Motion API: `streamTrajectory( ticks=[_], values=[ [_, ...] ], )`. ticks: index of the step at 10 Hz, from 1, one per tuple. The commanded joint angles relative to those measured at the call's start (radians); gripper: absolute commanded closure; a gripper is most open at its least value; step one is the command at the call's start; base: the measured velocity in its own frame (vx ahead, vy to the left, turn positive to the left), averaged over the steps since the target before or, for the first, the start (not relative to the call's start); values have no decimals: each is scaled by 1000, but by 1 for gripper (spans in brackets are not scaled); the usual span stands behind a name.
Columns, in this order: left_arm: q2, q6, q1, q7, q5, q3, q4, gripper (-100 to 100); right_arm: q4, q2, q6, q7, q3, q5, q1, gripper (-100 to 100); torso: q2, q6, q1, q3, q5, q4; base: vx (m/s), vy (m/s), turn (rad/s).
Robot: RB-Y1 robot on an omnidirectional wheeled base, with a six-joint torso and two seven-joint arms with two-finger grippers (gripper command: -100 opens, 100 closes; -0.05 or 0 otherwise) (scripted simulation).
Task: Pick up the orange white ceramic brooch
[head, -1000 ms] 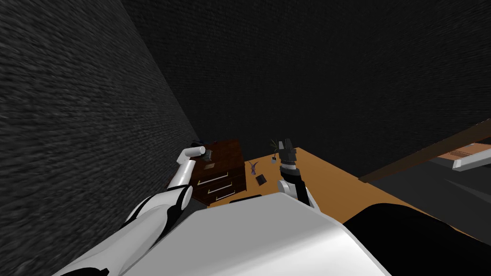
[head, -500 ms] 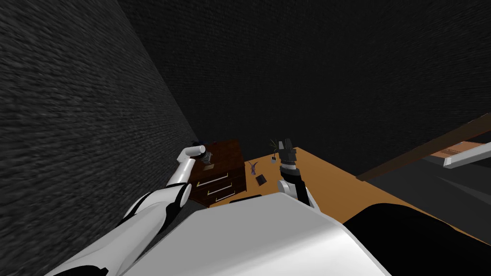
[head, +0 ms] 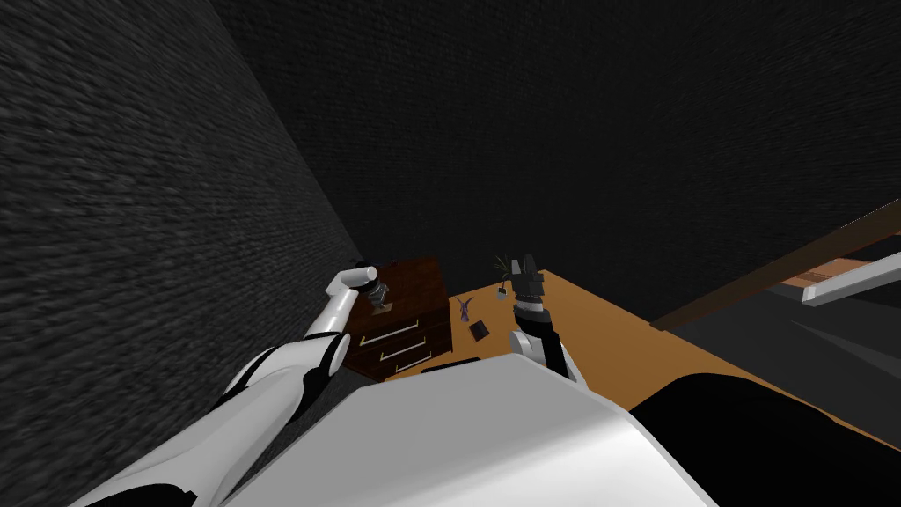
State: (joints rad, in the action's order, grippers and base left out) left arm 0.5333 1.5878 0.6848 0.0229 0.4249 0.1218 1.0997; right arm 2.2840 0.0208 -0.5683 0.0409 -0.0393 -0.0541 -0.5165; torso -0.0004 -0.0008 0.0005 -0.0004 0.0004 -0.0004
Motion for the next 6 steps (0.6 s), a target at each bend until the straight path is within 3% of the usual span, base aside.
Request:
streamTrajectory(
  ticks=[1,6],
  values=[
    [11,50,6,-5,16,-17,-17,-100,0,0,0,0,0,0,0,0,0,0,0,0,0,0,10,9,-25],
    [43,162,24,-3,56,-58,-88,-100,0,0,0,0,0,0,0,0,0,0,0,0,0,0,12,14,-23]
  ],
)
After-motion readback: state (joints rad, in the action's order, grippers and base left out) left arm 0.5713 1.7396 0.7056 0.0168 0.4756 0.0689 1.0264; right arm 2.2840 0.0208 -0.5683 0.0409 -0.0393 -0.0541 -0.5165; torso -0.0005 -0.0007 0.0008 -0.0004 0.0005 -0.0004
